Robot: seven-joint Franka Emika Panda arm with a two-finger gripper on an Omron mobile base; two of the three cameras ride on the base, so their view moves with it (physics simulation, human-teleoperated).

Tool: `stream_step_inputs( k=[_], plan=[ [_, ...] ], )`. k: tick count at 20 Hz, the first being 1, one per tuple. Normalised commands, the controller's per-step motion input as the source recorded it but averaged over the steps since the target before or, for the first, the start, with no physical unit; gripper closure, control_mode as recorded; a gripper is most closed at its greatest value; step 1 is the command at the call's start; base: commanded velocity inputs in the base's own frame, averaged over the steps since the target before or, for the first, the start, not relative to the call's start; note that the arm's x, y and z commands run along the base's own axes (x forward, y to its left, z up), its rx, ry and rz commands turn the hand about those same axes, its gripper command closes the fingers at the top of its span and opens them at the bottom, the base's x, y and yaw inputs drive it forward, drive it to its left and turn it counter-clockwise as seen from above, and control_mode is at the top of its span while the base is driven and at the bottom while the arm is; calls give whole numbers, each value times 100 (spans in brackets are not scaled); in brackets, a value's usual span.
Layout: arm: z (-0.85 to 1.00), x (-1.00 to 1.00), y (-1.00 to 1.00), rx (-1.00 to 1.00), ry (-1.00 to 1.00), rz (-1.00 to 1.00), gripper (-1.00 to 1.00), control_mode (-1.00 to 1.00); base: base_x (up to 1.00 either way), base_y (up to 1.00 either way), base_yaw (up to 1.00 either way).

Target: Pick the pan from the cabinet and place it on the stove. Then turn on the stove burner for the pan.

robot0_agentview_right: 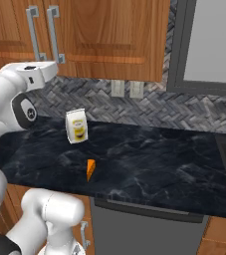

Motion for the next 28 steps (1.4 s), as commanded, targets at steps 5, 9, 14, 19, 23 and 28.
stream_step_inputs(
  k=[5,9,14,19,23,28],
  plan=[
    [6,23,0,5,-1,0,-100,-100,0,0,0],
    [0,35,0,11,-6,0,-100,-100,0,0,0],
    [0,34,5,10,-7,0,-100,-100,0,0,0],
    [0,34,17,6,-4,0,-100,-100,0,0,0],
    [0,35,27,2,-1,-1,-100,-100,0,0,0],
    [0,36,13,0,0,-2,-100,-100,0,0,0]
  ],
)
